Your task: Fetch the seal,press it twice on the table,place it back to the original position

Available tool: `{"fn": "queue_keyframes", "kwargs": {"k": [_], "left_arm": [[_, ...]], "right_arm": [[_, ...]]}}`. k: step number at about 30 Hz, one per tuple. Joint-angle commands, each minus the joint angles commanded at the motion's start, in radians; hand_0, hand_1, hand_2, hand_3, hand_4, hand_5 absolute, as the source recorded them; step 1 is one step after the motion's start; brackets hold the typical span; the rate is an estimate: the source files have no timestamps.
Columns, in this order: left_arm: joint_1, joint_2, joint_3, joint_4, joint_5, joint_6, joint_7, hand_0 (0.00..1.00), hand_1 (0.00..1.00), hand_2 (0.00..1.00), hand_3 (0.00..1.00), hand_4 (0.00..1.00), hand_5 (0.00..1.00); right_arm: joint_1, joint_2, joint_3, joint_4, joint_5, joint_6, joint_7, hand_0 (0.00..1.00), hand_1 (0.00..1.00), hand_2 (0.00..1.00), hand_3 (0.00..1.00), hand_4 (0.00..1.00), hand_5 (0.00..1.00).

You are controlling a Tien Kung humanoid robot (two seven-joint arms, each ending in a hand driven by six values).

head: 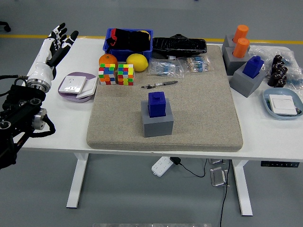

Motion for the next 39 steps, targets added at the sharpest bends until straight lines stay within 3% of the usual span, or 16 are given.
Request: {"fn": "queue_keyframes", "kwargs": {"k": [28, 39], "left_arm": [[0.021, 0.012, -0.034, -0.024, 0.03, -0.004, 0.004, 0.998, 0.995, 0.978, 0.981, 0.874, 0.628], [0.034, 0.009, -0.015, -0.029, 0.035, -0.009, 0.011, 0.998, 0.995, 0.977, 0.981, 0.862, 0.621]], "right_arm": [[0.004, -0.013, -0.01, 0.0, -0.009, -0.002, 0.001, 0.781, 0.697, 0.68, 0.637, 0.759, 0.542], [-0.005, -0.005, 0.001, -0.002, -0.02, 0.0, 0.0, 0.781, 0.698, 0.68, 0.638, 0.759, 0.542]]}}
